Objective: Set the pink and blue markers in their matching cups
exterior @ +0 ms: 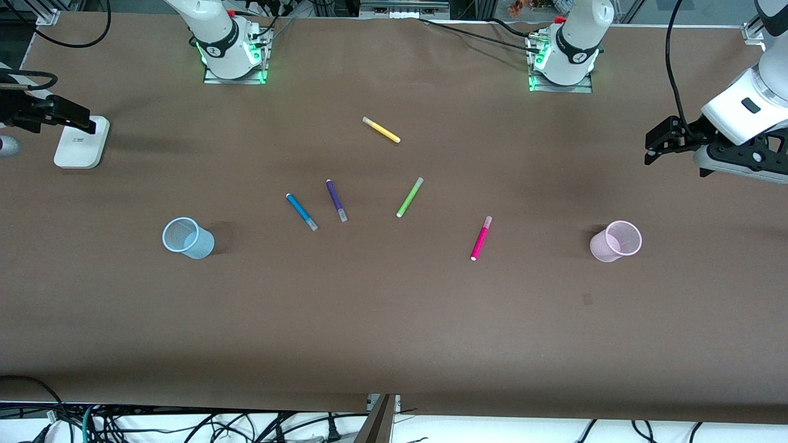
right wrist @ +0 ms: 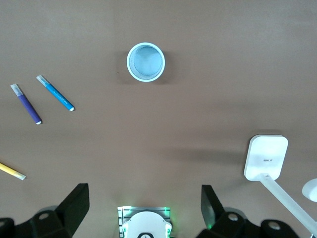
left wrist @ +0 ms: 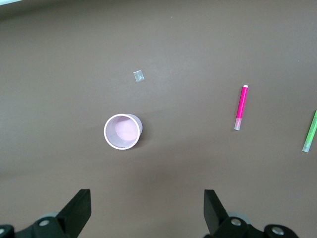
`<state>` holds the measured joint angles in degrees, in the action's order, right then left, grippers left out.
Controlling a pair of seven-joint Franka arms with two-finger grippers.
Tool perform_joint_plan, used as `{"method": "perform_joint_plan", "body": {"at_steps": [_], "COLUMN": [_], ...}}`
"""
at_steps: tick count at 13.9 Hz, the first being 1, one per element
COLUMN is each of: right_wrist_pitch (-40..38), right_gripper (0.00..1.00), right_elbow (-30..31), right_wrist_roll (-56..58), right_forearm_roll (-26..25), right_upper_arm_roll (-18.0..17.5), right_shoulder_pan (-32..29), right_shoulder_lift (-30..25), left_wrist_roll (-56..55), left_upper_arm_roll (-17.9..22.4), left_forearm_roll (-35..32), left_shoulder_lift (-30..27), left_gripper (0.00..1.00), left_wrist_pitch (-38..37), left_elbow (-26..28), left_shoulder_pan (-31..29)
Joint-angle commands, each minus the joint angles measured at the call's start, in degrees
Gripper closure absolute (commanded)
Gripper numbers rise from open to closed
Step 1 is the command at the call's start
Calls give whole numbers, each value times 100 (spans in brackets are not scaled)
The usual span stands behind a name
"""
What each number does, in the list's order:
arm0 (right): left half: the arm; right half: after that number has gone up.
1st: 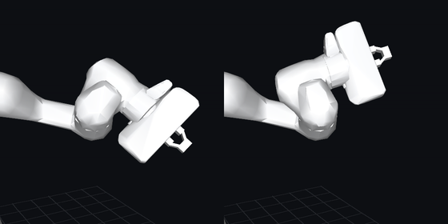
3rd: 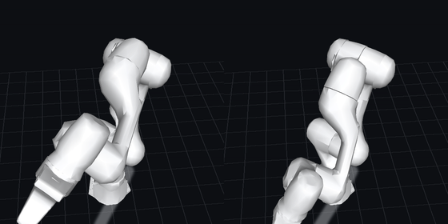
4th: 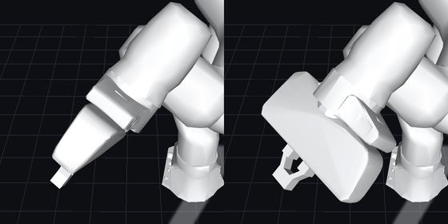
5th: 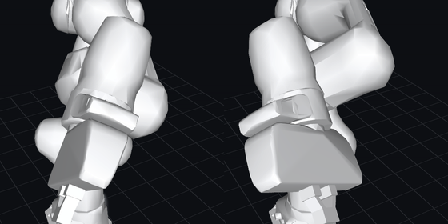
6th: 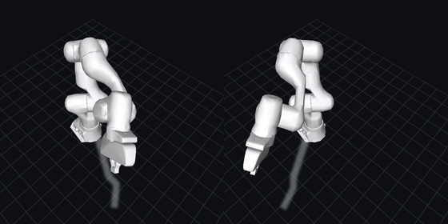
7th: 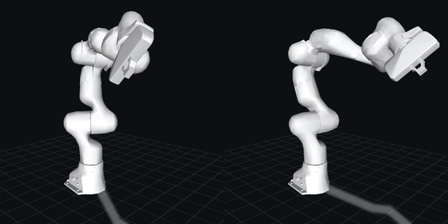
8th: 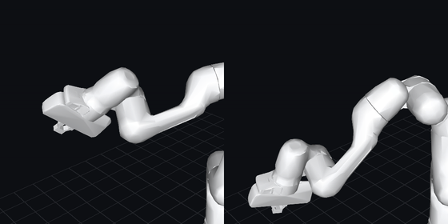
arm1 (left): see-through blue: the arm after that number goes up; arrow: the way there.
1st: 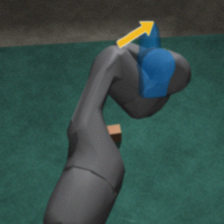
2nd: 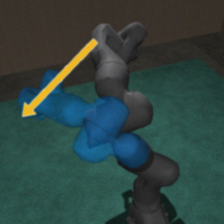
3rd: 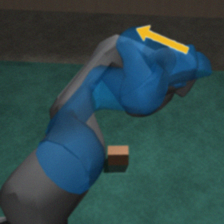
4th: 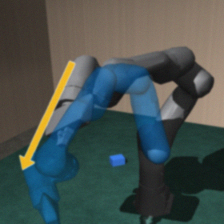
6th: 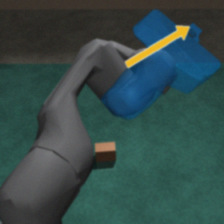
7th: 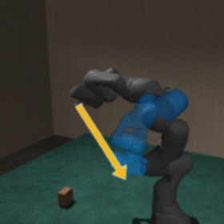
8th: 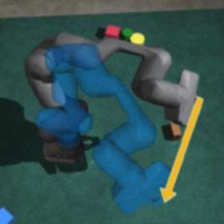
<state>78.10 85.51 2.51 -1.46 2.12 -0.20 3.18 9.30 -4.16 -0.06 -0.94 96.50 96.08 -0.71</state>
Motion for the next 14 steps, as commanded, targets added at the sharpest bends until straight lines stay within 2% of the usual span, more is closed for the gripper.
{"method": "perform_joint_plan", "body": {"at_steps": [1,9,14], "right_wrist_pitch": [-67,12,197], "right_gripper": [0,0,0], "right_elbow": [-113,-113,-78], "right_wrist_roll": [31,-92,-32], "right_forearm_roll": [102,146,225], "right_upper_arm_roll": [-1,-9,-53], "right_shoulder_pan": [-51,-42,29], "right_shoulder_lift": [25,51,393], "left_wrist_roll": [-59,-51,-68], "left_upper_arm_roll": [-15,-6,-6], "left_forearm_roll": [15,103,103], "left_shoulder_lift": [76,76,94], "left_gripper": [0,0,0], "left_wrist_pitch": [-149,-166,-166], "left_elbow": [-195,-212,-212], "left_shoulder_pan": [1,-52,1]}}
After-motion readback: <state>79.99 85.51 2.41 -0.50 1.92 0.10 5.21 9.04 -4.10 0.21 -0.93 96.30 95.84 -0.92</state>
